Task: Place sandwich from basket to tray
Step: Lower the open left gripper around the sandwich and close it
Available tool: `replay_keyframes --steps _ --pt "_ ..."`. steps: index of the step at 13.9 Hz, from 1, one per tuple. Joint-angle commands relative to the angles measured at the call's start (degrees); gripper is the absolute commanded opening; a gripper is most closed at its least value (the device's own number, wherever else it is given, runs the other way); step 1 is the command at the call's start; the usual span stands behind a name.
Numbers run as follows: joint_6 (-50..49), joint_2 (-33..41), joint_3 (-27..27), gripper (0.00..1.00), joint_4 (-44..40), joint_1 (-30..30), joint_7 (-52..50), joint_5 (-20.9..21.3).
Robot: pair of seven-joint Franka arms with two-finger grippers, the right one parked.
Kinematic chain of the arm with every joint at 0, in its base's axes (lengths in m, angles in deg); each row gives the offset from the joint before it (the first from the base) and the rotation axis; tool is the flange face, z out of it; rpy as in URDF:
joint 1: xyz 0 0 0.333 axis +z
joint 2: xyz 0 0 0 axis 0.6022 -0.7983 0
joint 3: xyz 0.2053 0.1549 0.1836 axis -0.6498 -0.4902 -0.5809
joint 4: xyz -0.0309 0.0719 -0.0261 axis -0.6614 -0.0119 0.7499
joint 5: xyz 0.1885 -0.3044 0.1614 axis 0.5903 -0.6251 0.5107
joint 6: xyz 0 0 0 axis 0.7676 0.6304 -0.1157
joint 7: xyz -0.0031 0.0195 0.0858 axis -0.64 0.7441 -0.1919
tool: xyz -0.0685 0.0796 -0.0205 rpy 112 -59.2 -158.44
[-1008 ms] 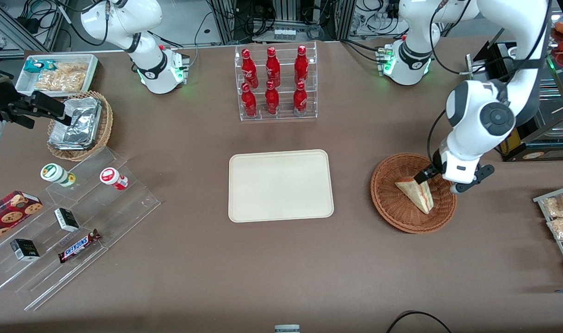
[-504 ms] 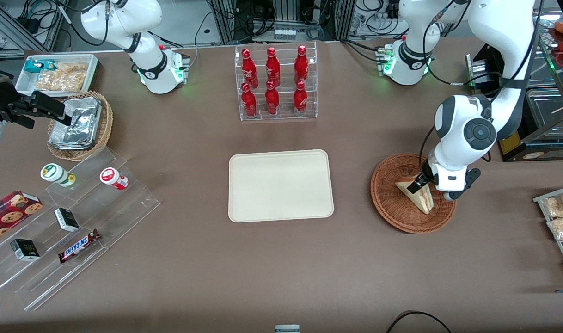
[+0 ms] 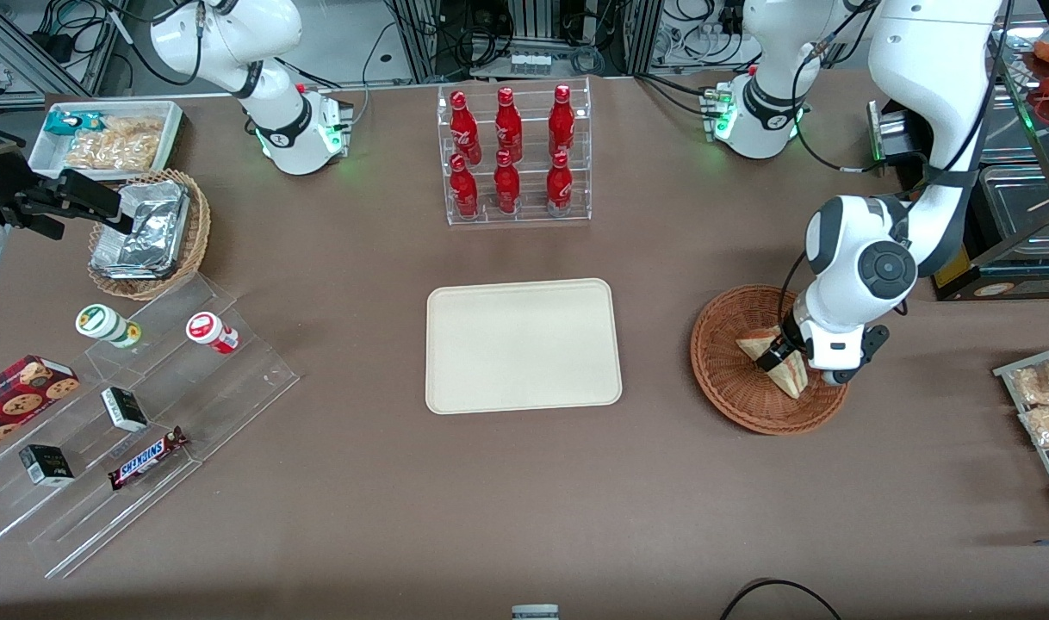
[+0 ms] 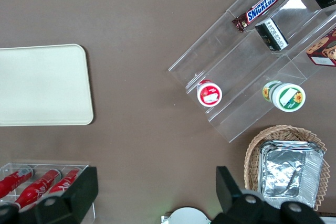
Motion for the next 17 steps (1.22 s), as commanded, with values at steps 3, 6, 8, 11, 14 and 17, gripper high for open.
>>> replay_keyframes --steps 3,6,8,11,14,17 --pt "0.65 -1.85 0.0 0.8 -0.99 -0.19 -4.31 -0.62" --pt "-0.05 -1.41 0.0 0.16 -0.99 -0.19 -3.97 -0.53" --pt "-0.23 -0.8 0.0 0.14 -1.43 -0.28 -3.52 -0.45" --pt "-4.25 1.22 0.18 0.14 -3.35 -0.8 -3.52 0.26" --pt "-21.6 2.45 0.18 0.14 -10.11 -3.69 1.63 0.52" --pt "-26.51 2.46 0.18 0.14 -13.03 -9.57 5.18 0.44"
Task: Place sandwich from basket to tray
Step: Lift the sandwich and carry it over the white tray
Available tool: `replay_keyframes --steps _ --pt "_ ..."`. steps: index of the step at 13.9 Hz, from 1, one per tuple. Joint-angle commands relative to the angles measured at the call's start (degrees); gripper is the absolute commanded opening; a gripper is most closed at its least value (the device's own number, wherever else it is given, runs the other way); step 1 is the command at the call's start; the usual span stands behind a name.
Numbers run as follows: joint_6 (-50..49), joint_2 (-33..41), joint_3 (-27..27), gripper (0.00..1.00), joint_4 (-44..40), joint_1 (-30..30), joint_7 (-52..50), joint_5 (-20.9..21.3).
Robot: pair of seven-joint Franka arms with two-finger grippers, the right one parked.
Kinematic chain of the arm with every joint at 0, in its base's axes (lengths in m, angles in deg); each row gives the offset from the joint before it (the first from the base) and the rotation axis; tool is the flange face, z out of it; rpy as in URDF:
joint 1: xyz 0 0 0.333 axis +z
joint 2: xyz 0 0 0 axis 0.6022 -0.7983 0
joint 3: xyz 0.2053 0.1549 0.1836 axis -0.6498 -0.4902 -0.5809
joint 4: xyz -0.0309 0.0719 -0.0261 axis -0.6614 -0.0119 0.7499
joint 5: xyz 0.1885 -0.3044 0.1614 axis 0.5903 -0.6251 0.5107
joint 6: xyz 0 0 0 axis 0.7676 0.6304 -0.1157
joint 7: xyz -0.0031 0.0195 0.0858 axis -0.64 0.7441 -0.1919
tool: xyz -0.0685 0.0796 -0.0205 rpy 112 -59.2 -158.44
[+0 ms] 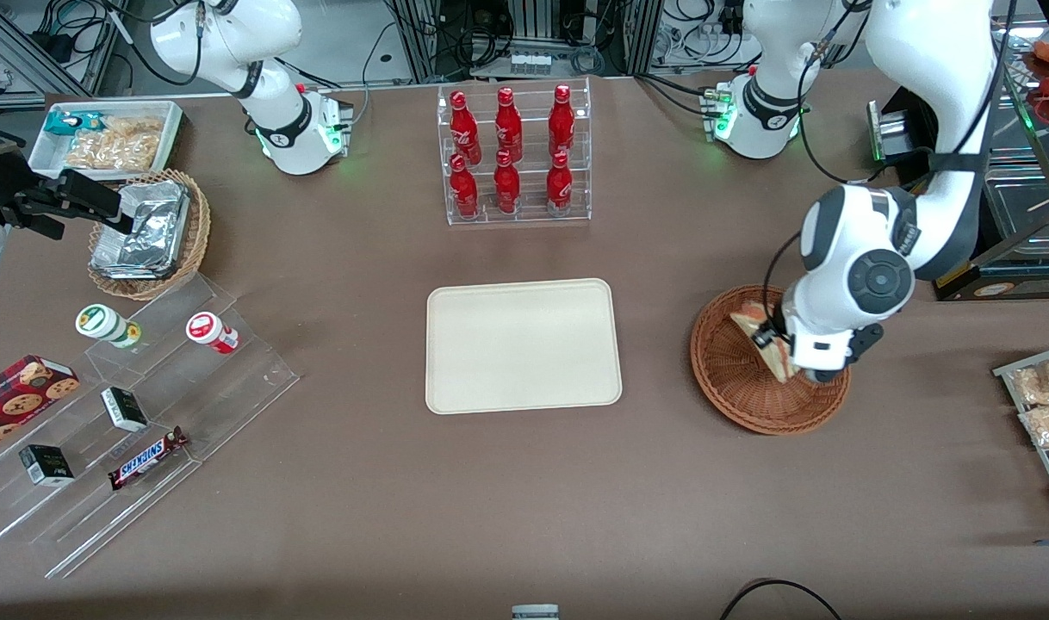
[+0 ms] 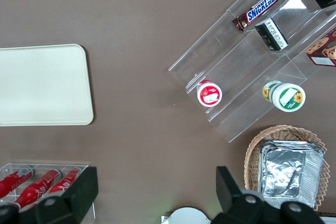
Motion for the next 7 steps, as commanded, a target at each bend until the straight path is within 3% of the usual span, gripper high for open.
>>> replay_keyframes --steps 1,7 --pt "-1.72 -0.23 -0.4 0.12 -1.38 -6.17 1.45 0.5" --pt "0.92 -10.5 -0.4 0.09 -11.65 -17.95 3.22 0.32"
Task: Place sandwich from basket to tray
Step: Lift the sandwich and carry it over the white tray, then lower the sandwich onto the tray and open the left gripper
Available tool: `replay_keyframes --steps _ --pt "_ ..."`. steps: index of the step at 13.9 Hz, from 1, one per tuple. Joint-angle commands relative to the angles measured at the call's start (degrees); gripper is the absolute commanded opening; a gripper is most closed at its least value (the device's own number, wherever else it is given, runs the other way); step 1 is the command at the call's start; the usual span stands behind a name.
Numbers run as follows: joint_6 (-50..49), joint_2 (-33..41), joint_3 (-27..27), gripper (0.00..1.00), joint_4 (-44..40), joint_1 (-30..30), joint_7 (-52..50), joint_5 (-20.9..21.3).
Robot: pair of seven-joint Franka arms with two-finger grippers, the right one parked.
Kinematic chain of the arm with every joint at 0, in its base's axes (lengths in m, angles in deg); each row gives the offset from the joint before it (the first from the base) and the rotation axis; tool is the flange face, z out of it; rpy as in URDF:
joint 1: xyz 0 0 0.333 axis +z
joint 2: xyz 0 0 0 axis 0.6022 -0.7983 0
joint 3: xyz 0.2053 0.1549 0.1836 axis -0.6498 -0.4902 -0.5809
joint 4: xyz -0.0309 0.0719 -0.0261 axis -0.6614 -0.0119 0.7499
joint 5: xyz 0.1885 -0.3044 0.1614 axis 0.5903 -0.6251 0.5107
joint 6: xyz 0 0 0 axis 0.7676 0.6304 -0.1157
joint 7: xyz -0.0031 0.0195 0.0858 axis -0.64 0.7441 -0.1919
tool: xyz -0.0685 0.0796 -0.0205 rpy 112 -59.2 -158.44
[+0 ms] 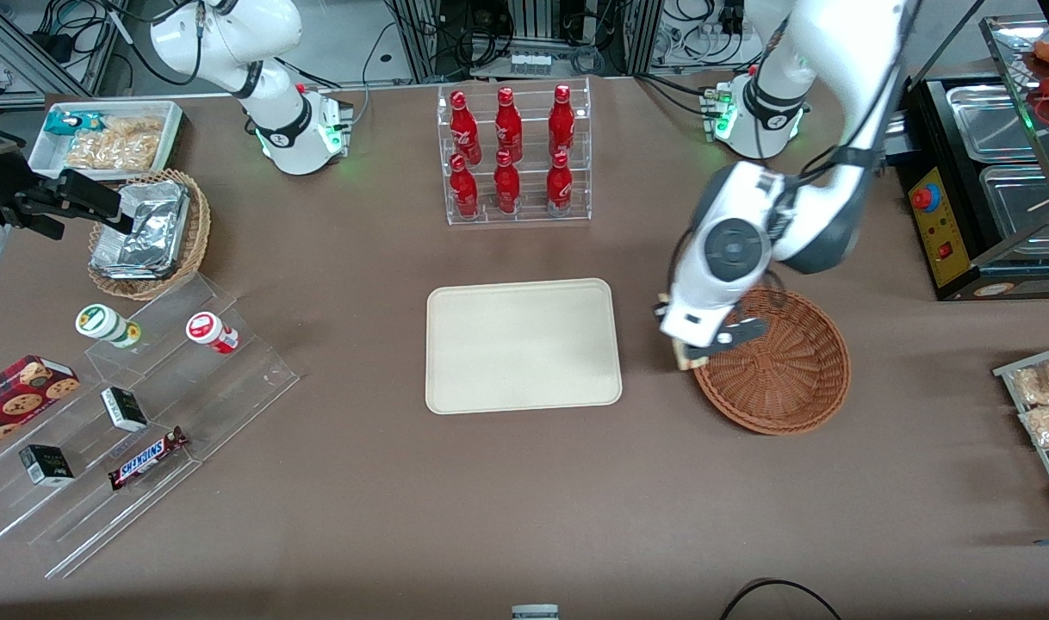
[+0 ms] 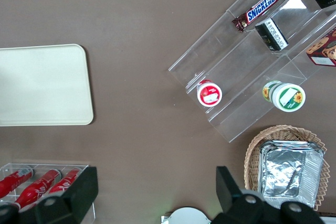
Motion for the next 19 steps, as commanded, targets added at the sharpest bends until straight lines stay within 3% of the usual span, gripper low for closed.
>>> replay_keyframes --steps 1,9,19 --pt "1.2 -7.32 -0.79 0.09 -7.8 -5.12 -0.04 -0.12" --pt "3.15 -21.13 -0.62 0.07 -25.03 -14.7 -9.88 -0.39" --pt "7.98 -27.55 1.4 0.09 -28.91 -17.79 -11.39 -0.48"
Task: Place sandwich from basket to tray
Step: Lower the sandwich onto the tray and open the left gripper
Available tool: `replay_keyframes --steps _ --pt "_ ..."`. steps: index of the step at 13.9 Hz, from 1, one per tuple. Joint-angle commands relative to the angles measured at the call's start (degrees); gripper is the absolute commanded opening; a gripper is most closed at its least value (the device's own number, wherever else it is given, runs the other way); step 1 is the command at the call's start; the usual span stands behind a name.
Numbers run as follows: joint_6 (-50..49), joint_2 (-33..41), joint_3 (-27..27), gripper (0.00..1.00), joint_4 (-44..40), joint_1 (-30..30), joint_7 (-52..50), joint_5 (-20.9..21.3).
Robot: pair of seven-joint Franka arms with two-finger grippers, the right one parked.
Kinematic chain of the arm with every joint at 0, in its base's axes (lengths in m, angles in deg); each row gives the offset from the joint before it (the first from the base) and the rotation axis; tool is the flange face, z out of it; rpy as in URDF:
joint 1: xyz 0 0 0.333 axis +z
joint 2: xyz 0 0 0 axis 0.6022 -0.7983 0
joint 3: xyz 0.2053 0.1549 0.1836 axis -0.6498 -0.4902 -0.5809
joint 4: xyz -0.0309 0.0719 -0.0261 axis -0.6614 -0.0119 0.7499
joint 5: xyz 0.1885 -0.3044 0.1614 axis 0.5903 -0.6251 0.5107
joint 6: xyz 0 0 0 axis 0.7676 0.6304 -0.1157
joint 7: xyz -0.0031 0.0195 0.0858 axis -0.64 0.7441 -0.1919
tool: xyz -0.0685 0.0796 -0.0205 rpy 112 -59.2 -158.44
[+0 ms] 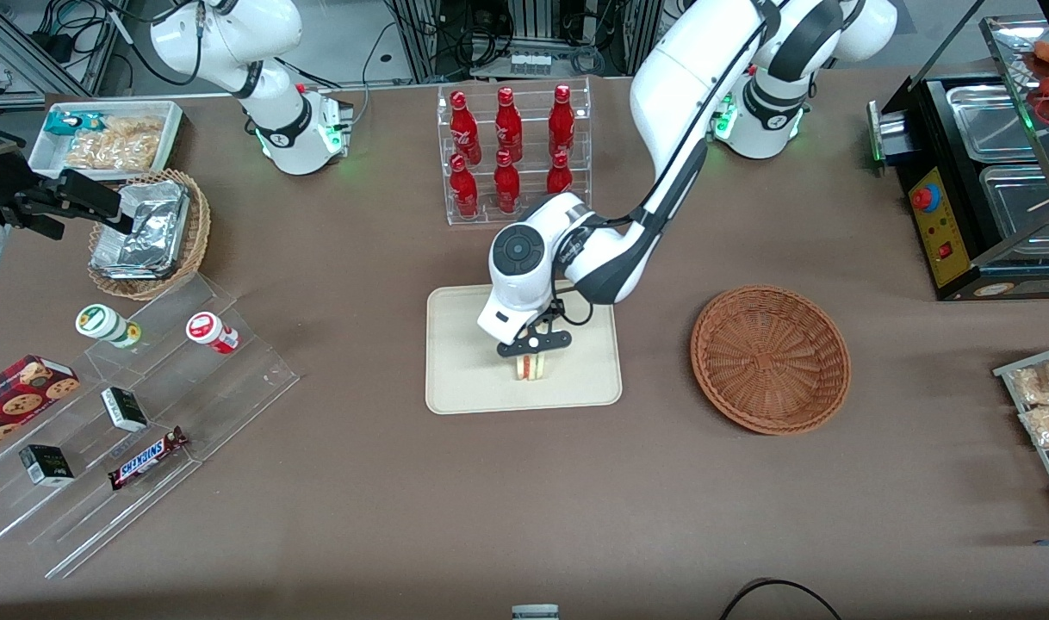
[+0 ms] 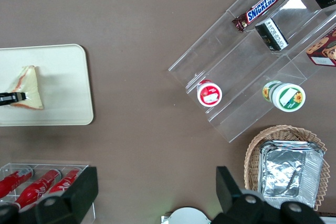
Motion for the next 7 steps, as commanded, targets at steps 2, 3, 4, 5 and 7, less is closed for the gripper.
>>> replay_keyframes --steps 2,3,4,5,7 --pt "-0.24 -1.31 -0.03 0.73 -2.45 -0.23 -0.7 -0.28" --pt "-0.24 -1.05 -0.11 1.0 -2.45 -0.31 -1.05 -0.28" --pt "-0.33 -0.7 -0.11 1.0 -2.45 -0.14 -0.97 -0.28" --pt "-0.33 -0.44 -0.11 1.0 -2.54 0.04 -0.88 -0.28" --pt "-0.59 0.0 -0.2 1.0 -3.06 0.12 -0.88 -0.28"
